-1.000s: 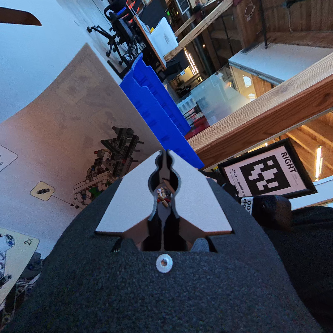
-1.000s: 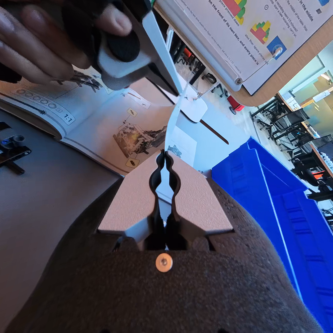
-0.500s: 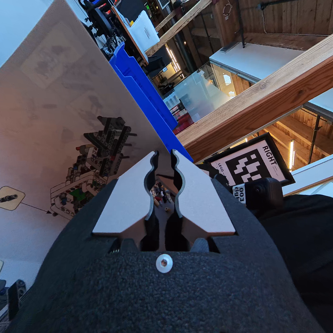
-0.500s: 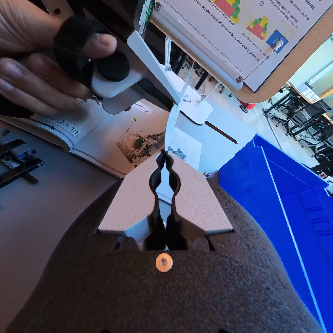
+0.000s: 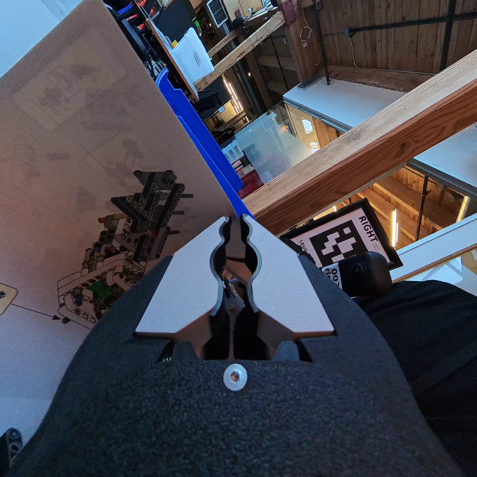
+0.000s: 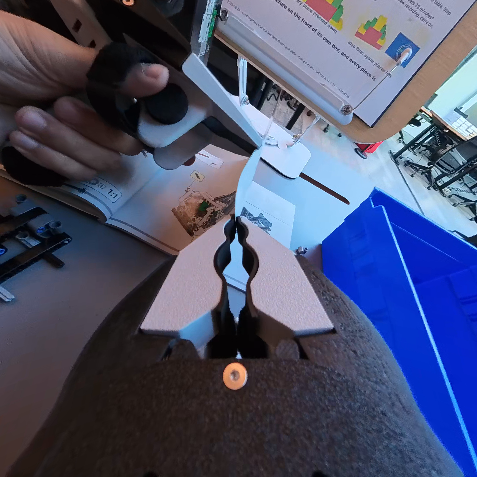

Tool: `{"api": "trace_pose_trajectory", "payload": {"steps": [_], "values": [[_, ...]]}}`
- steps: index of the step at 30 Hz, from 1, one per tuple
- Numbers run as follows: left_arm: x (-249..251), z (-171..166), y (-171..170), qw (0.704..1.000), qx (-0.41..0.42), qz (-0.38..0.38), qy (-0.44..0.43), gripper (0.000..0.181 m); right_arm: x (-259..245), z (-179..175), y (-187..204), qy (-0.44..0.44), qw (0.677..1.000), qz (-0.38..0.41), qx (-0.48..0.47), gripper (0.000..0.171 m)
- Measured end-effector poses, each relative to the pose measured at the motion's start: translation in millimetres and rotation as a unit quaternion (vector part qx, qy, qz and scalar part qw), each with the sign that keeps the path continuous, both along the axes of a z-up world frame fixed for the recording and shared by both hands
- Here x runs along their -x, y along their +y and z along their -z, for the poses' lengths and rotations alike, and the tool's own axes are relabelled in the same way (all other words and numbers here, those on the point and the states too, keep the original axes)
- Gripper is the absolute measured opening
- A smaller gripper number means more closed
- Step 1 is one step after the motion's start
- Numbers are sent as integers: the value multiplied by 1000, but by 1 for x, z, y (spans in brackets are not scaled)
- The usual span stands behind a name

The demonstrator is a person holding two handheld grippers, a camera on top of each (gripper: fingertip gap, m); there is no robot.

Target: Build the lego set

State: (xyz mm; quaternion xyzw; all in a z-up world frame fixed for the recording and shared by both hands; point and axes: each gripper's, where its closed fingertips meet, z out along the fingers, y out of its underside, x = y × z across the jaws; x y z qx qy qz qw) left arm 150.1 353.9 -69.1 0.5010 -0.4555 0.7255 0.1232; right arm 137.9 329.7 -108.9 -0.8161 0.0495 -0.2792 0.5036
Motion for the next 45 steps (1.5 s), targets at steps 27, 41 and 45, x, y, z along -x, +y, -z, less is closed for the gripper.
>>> {"api": "trace_pose_trajectory", "payload": {"steps": [27, 41, 45], "values": [[-1, -3, -3, 1000, -3, 7, -9, 0, 12, -2, 0, 72, 996, -38, -20, 27], [11, -14, -14, 998, -6, 38, -47, 0, 0, -39, 11, 346, 916, -96, -180, 38], [11, -15, -13, 998, -7, 40, -48, 0, 6, -37, 17, 391, 891, -123, -194, 25]]}}
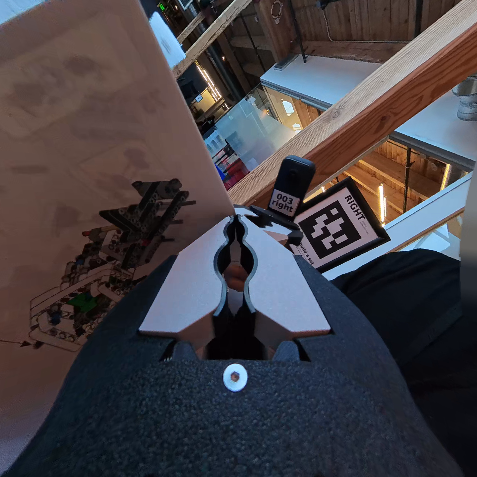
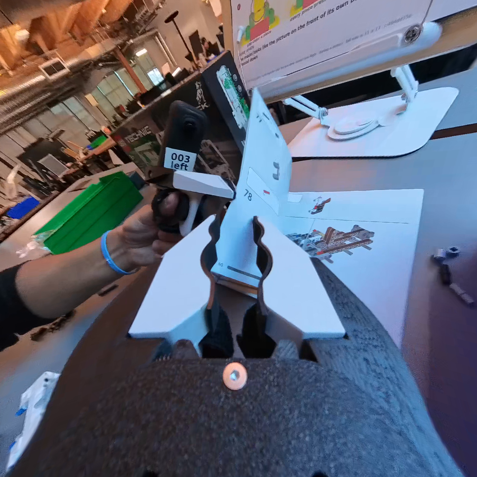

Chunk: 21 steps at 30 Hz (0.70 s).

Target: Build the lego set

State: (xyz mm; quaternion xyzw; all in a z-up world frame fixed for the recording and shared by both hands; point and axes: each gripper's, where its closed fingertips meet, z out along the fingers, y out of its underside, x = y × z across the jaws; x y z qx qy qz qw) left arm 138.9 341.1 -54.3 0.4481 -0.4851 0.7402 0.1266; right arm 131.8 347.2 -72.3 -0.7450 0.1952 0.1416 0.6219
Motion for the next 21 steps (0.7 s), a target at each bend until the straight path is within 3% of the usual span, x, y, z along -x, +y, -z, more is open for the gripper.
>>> {"api": "trace_pose_trajectory", "payload": {"steps": [7, 21], "values": [[2, 2, 2, 1000, 11, 7, 0, 0, 6, -6, 0, 83, 994, -46, -52, 15], [1, 1, 1, 1000, 3, 10, -6, 0, 5, -8, -7, 100, 991, -50, -75, 15]]}}
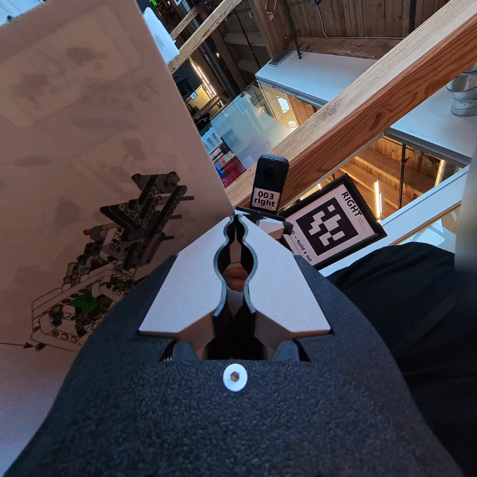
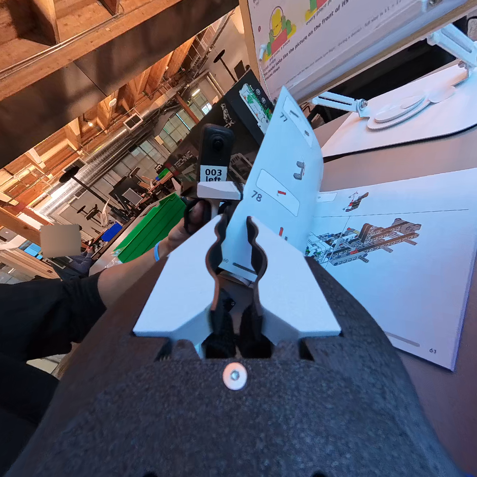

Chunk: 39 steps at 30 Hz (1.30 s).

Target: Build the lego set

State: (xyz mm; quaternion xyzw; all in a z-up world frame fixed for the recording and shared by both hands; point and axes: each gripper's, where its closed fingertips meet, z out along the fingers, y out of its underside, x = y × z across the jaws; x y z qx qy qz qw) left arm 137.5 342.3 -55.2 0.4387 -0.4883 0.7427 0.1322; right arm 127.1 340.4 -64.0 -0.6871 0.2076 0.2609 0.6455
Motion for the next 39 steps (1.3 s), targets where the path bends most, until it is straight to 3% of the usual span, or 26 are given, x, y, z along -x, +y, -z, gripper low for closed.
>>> {"api": "trace_pose_trajectory", "payload": {"steps": [8, 23, 30, 35, 39], "values": [[0, 1, -1, 1000, 7, 0, -1, 0, 0, 0, -1, 7, 1000, -5, -2, 0], [0, 3, -1, 1000, 8, 2, 4, 0, 1, 0, -1, 36, 999, -20, -11, 0], [0, 5, 2, 1000, 5, -6, 8, 0, 1, 0, -1, 6, 1000, -9, -8, 0], [3, 0, 2, 1000, 23, 3, 1, 0, -12, -7, -3, 14, 999, 23, -28, 39], [4, -3, -1, 999, 37, 11, -4, 0, 1, -3, 6, 1, 1000, -14, -19, 46]]}}
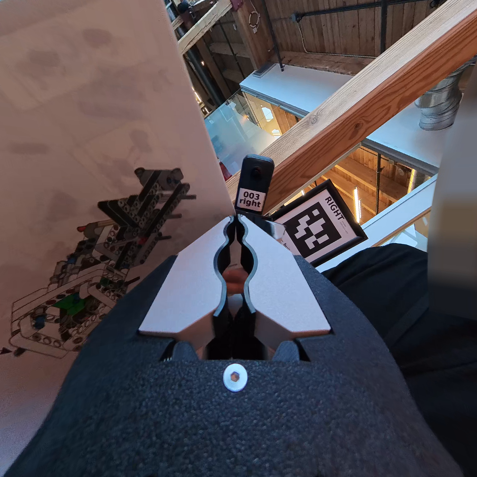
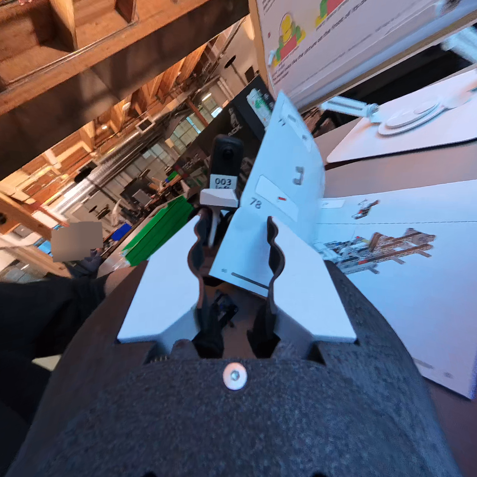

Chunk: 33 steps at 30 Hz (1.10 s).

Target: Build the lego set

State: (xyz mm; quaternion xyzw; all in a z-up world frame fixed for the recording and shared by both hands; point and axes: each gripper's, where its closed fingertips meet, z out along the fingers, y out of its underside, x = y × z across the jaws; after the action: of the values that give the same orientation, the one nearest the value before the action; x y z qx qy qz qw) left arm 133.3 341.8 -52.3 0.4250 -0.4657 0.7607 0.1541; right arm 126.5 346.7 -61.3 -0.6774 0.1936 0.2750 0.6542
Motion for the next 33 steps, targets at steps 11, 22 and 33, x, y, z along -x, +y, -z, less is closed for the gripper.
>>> {"api": "trace_pose_trajectory", "payload": {"steps": [11, 22, 33], "values": [[-1, 1, -2, 1000, 5, -1, -2, 0, 3, 10, 4, -18, 999, -4, 30, 16], [3, 5, -2, 999, -47, -11, -1, 4, 3, 16, 6, -35, 998, 4, 47, 14], [8, 31, 18, 986, -135, -73, 70, 28, 0, 24, 7, -96, 991, 32, 84, 12]]}}
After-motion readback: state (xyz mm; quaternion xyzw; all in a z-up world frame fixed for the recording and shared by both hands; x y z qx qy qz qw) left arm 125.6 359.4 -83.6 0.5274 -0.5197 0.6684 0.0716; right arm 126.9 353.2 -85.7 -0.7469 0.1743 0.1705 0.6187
